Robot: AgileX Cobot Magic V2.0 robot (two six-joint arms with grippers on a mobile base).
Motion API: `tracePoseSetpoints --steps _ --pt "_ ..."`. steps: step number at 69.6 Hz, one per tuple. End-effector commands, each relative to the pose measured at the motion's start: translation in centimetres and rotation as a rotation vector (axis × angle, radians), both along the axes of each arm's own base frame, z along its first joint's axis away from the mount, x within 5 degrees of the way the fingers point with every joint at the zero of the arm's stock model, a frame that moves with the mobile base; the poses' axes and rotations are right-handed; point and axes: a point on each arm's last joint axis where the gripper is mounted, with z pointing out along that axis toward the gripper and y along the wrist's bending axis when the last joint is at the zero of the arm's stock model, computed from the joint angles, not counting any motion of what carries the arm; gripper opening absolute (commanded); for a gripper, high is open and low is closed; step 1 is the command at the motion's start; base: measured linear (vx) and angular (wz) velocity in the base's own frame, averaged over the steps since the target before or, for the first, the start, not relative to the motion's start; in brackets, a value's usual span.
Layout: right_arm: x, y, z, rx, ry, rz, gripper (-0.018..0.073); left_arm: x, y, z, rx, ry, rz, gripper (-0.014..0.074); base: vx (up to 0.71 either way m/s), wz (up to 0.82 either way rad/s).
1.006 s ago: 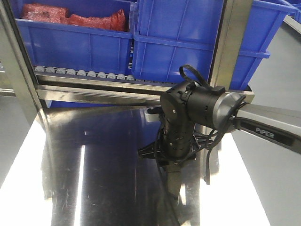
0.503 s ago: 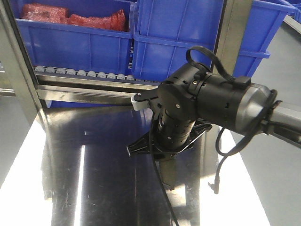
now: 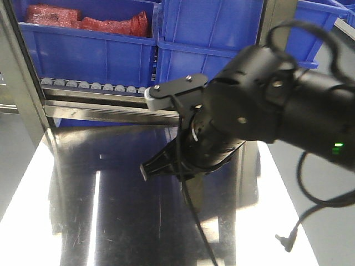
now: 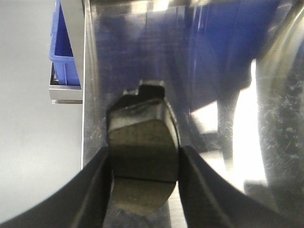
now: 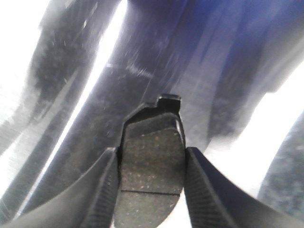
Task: Move and align brake pads A on conveyor
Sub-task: 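Lift the brake pad with the right gripper and pull it back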
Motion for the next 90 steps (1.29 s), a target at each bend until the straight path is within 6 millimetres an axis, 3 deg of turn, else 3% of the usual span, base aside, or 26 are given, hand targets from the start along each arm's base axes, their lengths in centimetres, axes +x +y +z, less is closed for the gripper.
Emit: tracePoseSetpoints --steps 1,14,41,90 --pt "-0.9 -1.6 3.2 0.064 -0.129 0.006 -0.0011 0.5 -0.2 1.2 -0.011 -0.089 -0.017 -0.0006 0.0 0.0" --pt "-3.2 -3.7 3.2 0.125 -0.171 0.026 -0.0011 0.5 -0.2 1.2 -0.011 -0.089 -0.017 -0.0006 0.0 0.0" --pt "-7.8 -8.4 0.4 0.151 -0.186 0.046 -0.0011 0.5 -0.2 1.2 -0.011 -0.089 -0.017 -0.0006 0.0 0.0" --pt "-8.6 -9.3 -0.1 0.157 -0.198 0.054 -0.0011 0.5 -0.2 1.2 -0.011 -0.089 -0.017 -0.0006 0.0 0.0"
